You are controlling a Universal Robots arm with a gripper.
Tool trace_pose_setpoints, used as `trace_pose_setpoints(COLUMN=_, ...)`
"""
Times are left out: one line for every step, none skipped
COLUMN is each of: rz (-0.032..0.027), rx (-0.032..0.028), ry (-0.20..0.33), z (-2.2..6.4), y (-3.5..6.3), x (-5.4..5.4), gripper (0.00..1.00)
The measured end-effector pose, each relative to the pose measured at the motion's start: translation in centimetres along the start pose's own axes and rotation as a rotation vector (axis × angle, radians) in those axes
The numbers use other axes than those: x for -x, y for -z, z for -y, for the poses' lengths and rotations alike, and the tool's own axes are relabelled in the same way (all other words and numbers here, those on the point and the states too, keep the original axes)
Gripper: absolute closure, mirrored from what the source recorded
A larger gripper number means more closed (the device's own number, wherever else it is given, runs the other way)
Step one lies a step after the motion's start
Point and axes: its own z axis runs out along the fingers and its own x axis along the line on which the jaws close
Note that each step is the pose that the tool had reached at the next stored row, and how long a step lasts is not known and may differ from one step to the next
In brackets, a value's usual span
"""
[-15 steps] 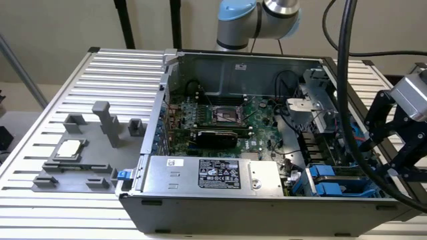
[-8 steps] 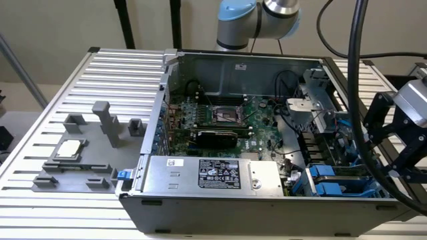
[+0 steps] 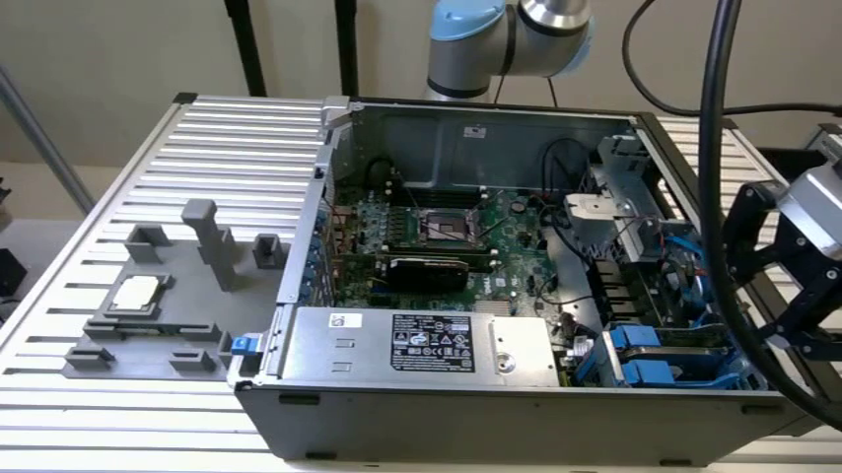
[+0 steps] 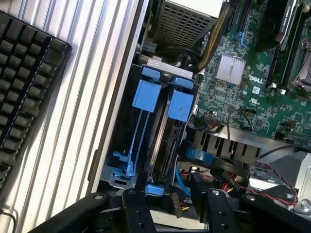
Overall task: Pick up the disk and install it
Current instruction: 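Insert the first disk wire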
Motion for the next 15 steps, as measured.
trace_pose_setpoints(rz=0.0023, rx=-0.0013, ry=0.004, z=0.00, y=-0.05, x=-0.01, gripper=0.00)
trace_pose_setpoints(rz=0.0051, rx=-0.0032, ry=0.009, z=0.00, y=-0.07, x=-0.01, gripper=0.00)
trace_pose_setpoints(rz=0.0079, rx=-0.0050, ry=0.014, z=0.01, y=-0.11, x=-0.02, gripper=0.00)
trace_pose_setpoints(rz=0.0105, rx=-0.0066, ry=0.018, z=0.01, y=-0.16, x=-0.02, gripper=0.00)
trace_pose_setpoints(rz=0.0126, rx=-0.0082, ry=0.023, z=0.01, y=-0.20, x=-0.03, gripper=0.00)
trace_pose_setpoints(rz=0.0143, rx=-0.0096, ry=0.028, z=0.02, y=-0.23, x=-0.03, gripper=0.00)
trace_pose_setpoints(rz=0.0160, rx=-0.0110, ry=0.032, z=0.02, y=-0.26, x=-0.04, gripper=1.00)
trace_pose_setpoints(rz=0.0177, rx=-0.0128, ry=0.037, z=0.03, y=-0.28, x=-0.05, gripper=1.00)
trace_pose_setpoints(rz=0.0198, rx=-0.0148, ry=0.042, z=0.04, y=-0.30, x=-0.05, gripper=1.00)
trace_pose_setpoints(rz=0.0219, rx=-0.0168, ry=0.047, z=0.05, y=-0.32, x=-0.06, gripper=1.00)
trace_pose_setpoints(rz=0.0238, rx=-0.0188, ry=0.052, z=0.05, y=-0.33, x=-0.06, gripper=1.00)
trace_pose_setpoints(rz=0.0257, rx=-0.0211, ry=0.058, z=0.06, y=-0.35, x=-0.06, gripper=1.00)
trace_pose_setpoints(rz=0.0272, rx=-0.0229, ry=0.064, z=0.07, y=-0.38, x=-0.07, gripper=1.00)
trace_pose_setpoints(rz=0.0285, rx=-0.0246, ry=0.069, z=0.07, y=-0.40, x=-0.07, gripper=1.00)
trace_pose_setpoints(rz=0.0294, rx=-0.0258, ry=0.074, z=0.08, y=-0.40, x=-0.07, gripper=1.00)
